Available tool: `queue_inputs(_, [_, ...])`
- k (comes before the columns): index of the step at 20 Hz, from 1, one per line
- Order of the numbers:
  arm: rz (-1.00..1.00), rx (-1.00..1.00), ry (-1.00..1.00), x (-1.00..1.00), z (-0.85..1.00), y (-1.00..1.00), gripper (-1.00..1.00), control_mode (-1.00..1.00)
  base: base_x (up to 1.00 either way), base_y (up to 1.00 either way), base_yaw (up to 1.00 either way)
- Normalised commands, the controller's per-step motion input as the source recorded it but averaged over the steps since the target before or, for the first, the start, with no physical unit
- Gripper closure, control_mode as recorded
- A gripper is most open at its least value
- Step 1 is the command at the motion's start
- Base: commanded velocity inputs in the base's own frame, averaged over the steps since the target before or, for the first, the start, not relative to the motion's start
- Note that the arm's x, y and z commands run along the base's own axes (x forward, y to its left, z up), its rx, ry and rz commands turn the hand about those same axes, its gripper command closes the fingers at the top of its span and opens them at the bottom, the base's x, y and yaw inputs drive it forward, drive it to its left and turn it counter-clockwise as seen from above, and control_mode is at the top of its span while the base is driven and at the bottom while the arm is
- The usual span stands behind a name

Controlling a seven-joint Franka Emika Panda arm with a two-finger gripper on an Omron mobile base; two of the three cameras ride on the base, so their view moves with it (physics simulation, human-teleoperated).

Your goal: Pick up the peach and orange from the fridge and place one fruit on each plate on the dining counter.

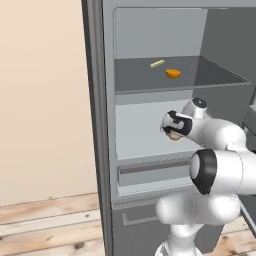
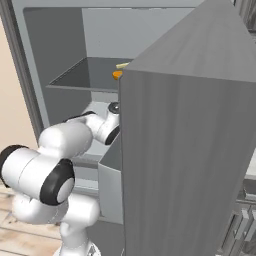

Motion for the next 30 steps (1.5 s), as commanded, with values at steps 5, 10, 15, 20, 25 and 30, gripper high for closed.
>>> queue_inputs(5, [-0.09,-0.02,-0.10,-0.84,0.63,0.11,1.00,-1.00,0.00,0.00,0.00])
queue_inputs(10, [-0.03,0.00,0.02,-0.51,1.00,0.01,1.00,-1.00,0.00,0.00,0.00])
queue_inputs(15, [-0.02,0.00,0.03,-0.52,0.98,0.00,1.00,-1.00,0.00,0.00,0.00])
queue_inputs(20, [-0.02,0.00,0.04,-0.57,0.83,0.04,1.00,-1.00,0.00,0.00,0.00])
queue_inputs(25, [-0.04,-0.02,0.00,-0.92,0.34,0.12,1.00,-1.00,0.00,0.00,0.00])
queue_inputs(30, [-0.03,-0.09,-0.10,-1.00,0.30,0.27,1.00,-1.00,0.00,0.00,0.00])
